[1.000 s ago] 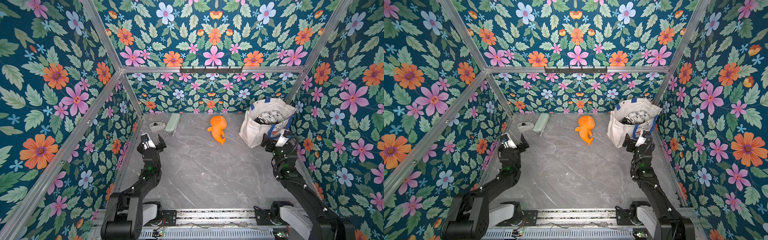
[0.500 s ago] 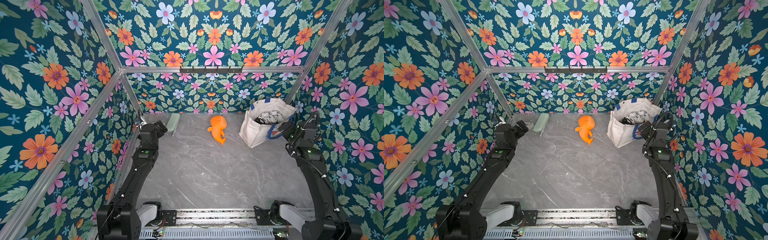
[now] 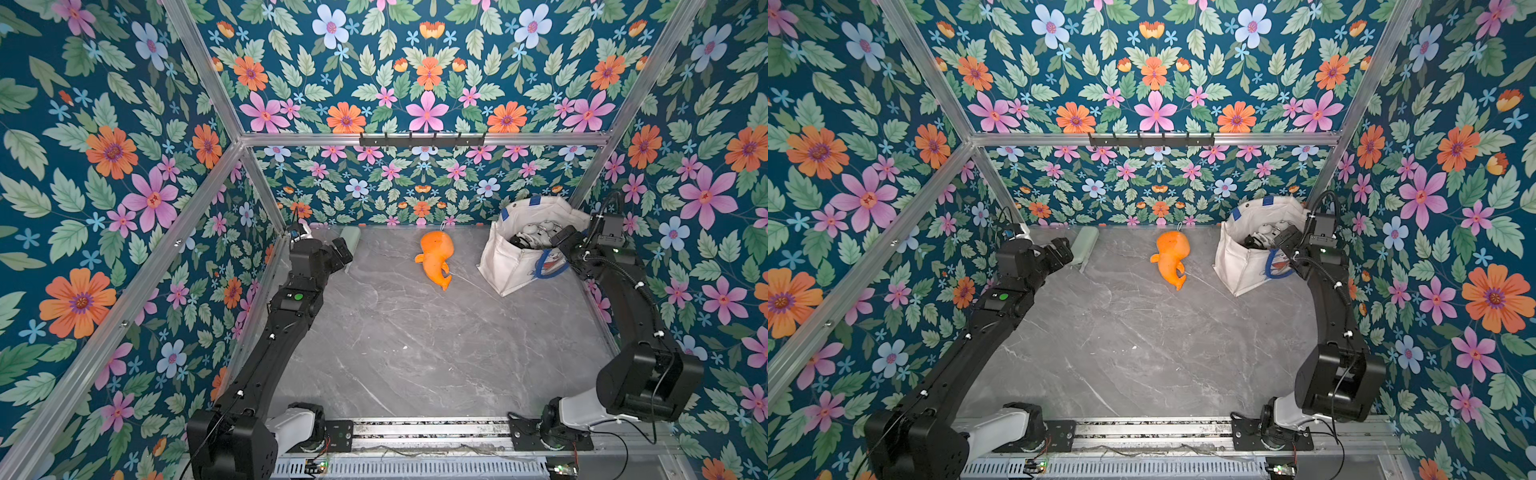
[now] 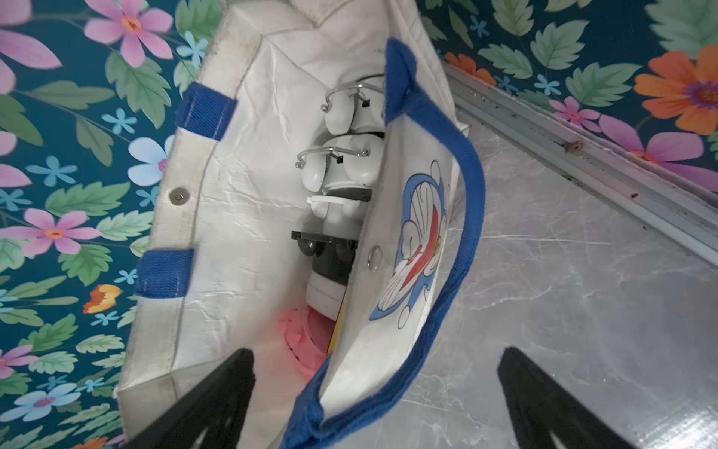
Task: Take the alarm clock out of the canvas bag
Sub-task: Move the canvas bag to the center of the board.
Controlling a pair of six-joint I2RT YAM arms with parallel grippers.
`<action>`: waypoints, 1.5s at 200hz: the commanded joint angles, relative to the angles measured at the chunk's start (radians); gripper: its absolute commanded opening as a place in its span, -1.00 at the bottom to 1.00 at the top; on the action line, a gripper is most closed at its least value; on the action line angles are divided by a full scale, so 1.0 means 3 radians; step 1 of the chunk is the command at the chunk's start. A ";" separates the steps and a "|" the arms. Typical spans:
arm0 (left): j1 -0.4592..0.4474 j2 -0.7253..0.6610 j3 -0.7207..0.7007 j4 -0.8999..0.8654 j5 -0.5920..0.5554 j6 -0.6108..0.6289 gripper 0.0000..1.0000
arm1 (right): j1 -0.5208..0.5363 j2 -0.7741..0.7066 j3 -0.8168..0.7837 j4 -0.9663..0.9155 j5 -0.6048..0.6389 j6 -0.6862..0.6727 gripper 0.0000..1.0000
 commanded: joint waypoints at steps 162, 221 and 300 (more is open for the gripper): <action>-0.0246 0.0238 0.0200 0.0093 0.0268 -0.0013 0.93 | 0.0004 0.0355 0.0162 -0.0353 -0.0103 -0.0275 -0.13; -0.0322 0.0433 0.0293 0.0197 0.0345 -0.0102 0.93 | 0.0091 0.0001 -0.0082 -0.0280 -0.0368 -0.0360 -0.95; -0.0658 0.1132 0.1207 0.0129 0.0830 0.0188 0.93 | 0.0607 -0.0756 -0.0631 -0.0468 -0.0937 -0.0297 -1.00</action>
